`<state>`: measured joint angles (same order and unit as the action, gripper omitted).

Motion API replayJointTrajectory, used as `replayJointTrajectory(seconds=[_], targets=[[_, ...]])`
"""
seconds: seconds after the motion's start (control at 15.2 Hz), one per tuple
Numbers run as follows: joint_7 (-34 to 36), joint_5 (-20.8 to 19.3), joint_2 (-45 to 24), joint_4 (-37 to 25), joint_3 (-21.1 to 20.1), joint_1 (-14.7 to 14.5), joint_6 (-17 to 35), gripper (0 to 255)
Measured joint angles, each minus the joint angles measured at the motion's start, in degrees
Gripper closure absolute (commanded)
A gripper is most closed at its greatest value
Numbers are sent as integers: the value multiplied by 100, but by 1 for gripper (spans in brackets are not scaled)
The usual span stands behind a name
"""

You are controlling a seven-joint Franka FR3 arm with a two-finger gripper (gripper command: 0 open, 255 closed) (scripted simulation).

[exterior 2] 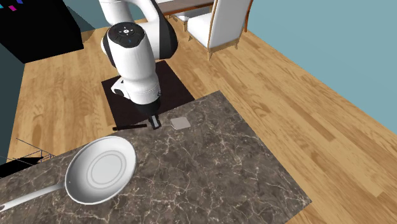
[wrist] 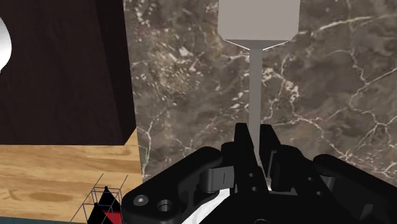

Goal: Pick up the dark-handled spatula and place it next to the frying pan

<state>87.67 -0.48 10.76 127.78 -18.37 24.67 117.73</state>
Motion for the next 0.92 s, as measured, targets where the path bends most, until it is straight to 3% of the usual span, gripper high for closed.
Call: replayJointTrajectory(seconds=[0.92], targets=[[212, -197, -495, 649, -73, 14, 1114, 255]])
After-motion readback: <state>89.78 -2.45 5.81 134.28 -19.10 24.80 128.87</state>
